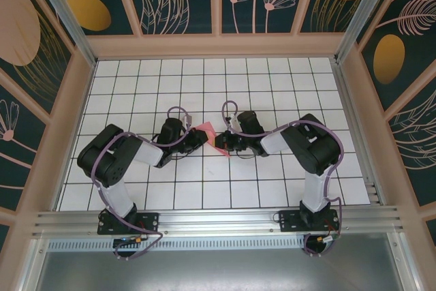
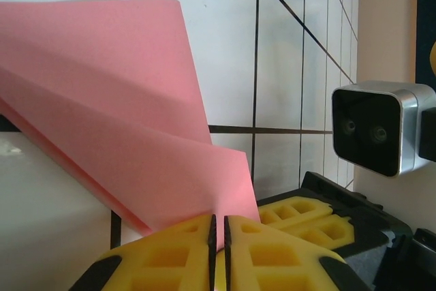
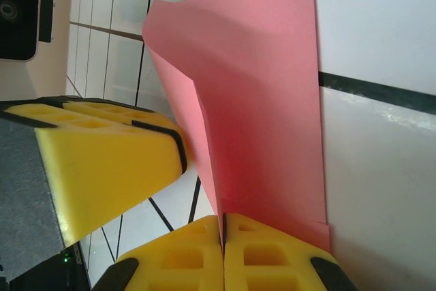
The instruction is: Fold a paper plane with a square sheet of paper (pick it up from the middle)
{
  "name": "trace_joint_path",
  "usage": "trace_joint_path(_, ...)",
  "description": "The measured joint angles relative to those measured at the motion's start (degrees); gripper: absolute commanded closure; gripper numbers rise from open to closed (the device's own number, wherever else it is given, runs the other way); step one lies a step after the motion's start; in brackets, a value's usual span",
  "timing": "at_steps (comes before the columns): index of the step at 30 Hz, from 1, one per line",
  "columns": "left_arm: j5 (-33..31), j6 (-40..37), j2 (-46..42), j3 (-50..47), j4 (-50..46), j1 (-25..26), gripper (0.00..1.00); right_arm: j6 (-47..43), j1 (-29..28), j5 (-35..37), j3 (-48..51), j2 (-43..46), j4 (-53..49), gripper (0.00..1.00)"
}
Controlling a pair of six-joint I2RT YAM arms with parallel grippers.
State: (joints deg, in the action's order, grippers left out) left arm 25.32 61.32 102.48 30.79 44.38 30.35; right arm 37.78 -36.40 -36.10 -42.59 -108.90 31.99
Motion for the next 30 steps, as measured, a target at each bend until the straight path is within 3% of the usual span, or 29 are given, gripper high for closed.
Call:
trace_joint_path(18, -0.22, -0.22, 2.36, 1.88, -2.40, 0.04, 0.87, -3.78, 0.00, -0.39, -2.51, 1.66, -8.04, 0.79)
trace_joint_path(30, -0.02, -0.31, 2.69, 2.84, -3.50, 0.04, 0.87, -13.86, -0.48, 3.56, -3.37, 5.29, -17.97, 0.74)
